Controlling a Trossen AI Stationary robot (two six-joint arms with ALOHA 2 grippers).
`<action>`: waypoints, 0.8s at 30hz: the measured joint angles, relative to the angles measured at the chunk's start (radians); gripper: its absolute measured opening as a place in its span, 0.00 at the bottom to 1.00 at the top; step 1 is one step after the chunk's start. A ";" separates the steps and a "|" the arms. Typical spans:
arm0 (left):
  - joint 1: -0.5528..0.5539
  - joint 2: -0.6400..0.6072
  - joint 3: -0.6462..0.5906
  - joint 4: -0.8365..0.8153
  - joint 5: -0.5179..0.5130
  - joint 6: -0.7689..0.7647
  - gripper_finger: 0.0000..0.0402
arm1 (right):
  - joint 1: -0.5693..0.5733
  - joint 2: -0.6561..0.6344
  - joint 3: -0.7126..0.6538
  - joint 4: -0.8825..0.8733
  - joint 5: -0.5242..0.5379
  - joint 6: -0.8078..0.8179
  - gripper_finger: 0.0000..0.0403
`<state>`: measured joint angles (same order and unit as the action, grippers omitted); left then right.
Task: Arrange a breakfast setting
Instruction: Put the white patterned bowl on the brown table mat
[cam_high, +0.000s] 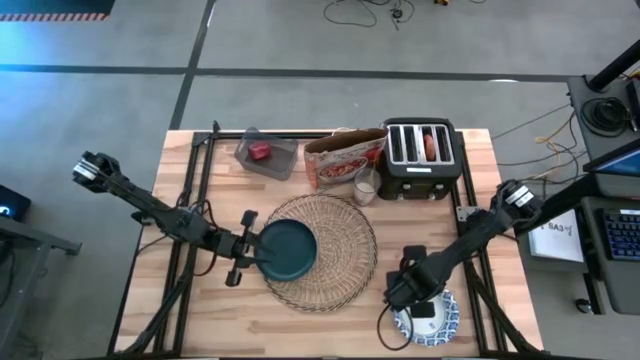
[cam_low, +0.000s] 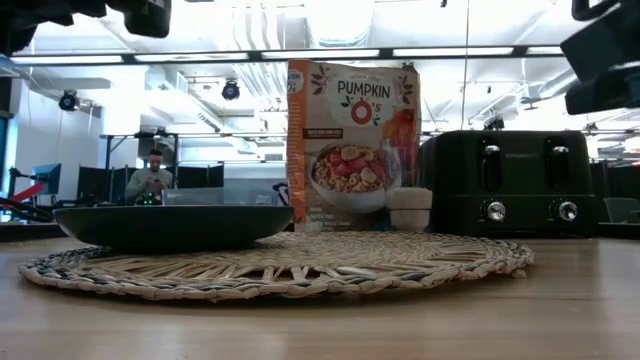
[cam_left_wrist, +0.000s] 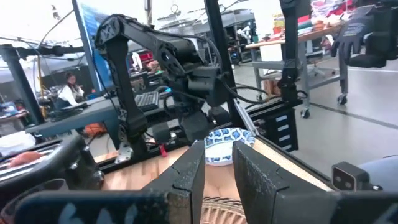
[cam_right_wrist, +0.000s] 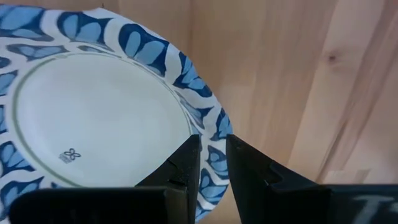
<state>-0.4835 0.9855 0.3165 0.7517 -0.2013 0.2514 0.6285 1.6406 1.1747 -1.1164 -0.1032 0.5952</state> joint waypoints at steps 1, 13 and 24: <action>0.000 0.000 0.001 -0.001 -0.001 0.002 0.16 | 0.000 0.006 -0.001 0.000 0.000 -0.006 0.17; 0.001 0.029 0.038 -0.014 -0.062 0.009 0.16 | 0.000 0.065 -0.001 0.015 0.000 -0.004 0.17; 0.001 0.052 0.065 -0.021 -0.078 0.029 0.16 | 0.000 0.035 -0.001 0.003 0.000 0.040 0.19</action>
<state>-0.4828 1.0370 0.3813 0.7307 -0.2790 0.2800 0.6283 1.6752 1.1736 -1.1137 -0.1036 0.6357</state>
